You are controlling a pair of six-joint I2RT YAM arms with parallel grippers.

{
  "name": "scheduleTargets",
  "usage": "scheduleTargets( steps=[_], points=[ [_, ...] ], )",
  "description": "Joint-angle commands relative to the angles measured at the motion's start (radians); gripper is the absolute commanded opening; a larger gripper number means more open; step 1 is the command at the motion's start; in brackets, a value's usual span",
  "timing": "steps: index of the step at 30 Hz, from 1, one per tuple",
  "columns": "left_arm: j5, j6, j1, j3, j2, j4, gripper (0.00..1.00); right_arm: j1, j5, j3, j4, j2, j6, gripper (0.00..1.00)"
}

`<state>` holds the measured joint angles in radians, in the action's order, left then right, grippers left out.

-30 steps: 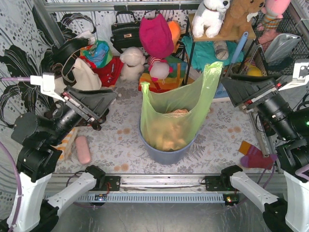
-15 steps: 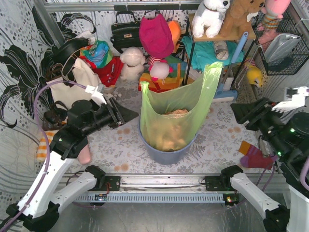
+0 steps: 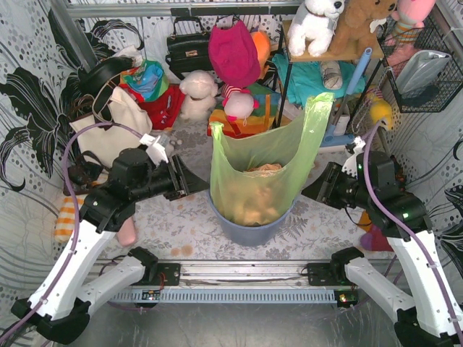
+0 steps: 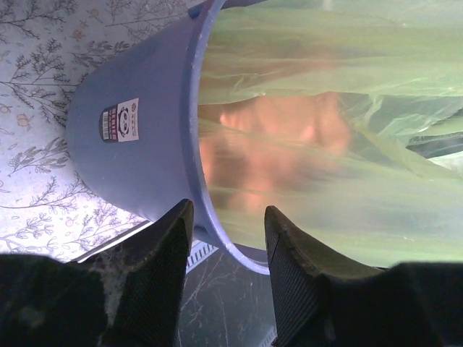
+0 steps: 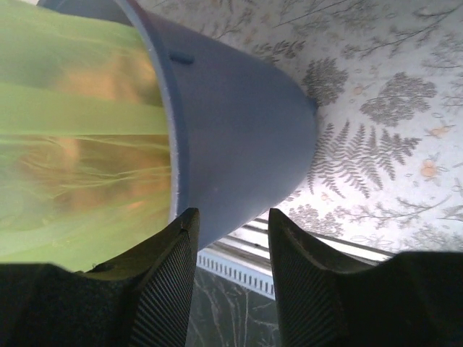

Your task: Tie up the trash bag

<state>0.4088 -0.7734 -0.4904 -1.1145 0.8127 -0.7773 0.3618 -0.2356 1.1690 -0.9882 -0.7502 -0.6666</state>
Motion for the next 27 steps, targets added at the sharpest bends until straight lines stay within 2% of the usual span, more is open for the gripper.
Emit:
scheduleTargets(
  steps=[1, 5, 17, 23, 27],
  points=[
    [0.081, -0.01, -0.003, 0.048, -0.001, 0.104, 0.53, 0.005, -0.125, -0.038, 0.134, 0.013, -0.048, 0.43],
    [0.092, -0.006, -0.004, 0.046, 0.014, 0.115, 0.52, 0.004, -0.143, -0.048, 0.183, 0.005, -0.065, 0.43],
    [0.085, 0.025, -0.003, 0.05, 0.05, 0.092, 0.38, 0.005, -0.166, -0.062, 0.234, -0.048, -0.046, 0.4],
    [0.073, 0.033, -0.003, 0.052, 0.062, 0.091, 0.3, 0.005, -0.168, -0.093, 0.253, -0.062, -0.039, 0.29],
    [0.07, 0.031, -0.004, 0.043, 0.076, 0.106, 0.2, 0.005, -0.164, -0.096, 0.276, -0.071, -0.038, 0.17]
  ],
)
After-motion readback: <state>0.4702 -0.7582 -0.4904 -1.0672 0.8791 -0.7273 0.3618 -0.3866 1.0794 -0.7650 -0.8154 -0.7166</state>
